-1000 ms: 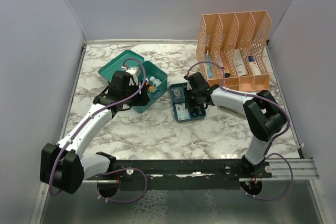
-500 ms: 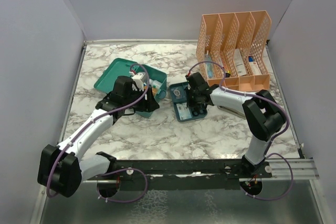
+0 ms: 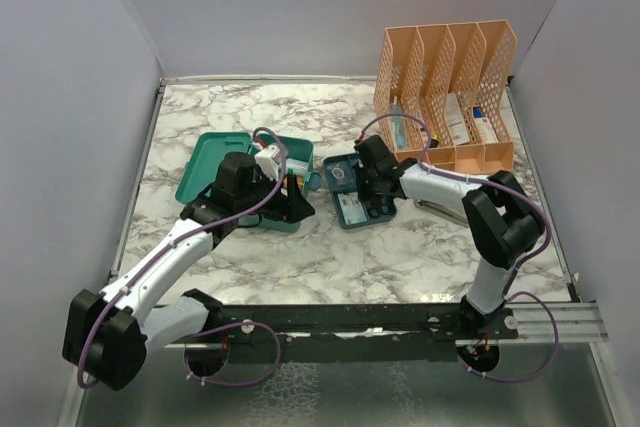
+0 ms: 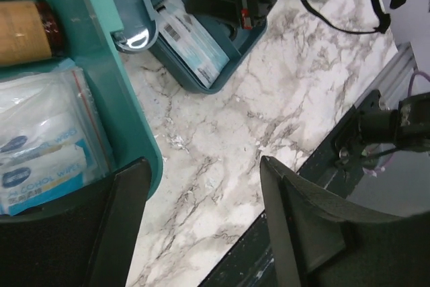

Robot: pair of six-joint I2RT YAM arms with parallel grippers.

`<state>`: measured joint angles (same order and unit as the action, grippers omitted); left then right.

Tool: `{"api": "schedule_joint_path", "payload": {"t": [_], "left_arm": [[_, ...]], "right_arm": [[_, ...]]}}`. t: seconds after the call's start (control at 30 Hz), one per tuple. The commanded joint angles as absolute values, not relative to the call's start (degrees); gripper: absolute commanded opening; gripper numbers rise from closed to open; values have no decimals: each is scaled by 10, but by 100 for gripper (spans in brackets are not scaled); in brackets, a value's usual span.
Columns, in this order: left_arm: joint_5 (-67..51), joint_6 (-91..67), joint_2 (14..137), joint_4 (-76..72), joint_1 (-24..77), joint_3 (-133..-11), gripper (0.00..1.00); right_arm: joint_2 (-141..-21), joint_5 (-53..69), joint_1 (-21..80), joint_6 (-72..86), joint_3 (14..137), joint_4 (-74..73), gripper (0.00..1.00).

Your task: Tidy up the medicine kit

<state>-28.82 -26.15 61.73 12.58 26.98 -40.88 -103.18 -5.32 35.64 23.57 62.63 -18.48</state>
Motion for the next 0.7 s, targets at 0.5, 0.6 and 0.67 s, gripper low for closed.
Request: {"api": "schedule_joint_path", "payload": {"t": [0.5,0.6,0.67], "left_arm": [[156,-274,402,260,272,-430,94],[169,-252,475,264,271,-477,98],[157,-246,525,266,266,-504,99]], "right_arm": [[-969,-105,358,302,763,-323,1],[-968,-105,358,304,773,-331,1],[-968,-102,358,303,783,-345,1]]}}
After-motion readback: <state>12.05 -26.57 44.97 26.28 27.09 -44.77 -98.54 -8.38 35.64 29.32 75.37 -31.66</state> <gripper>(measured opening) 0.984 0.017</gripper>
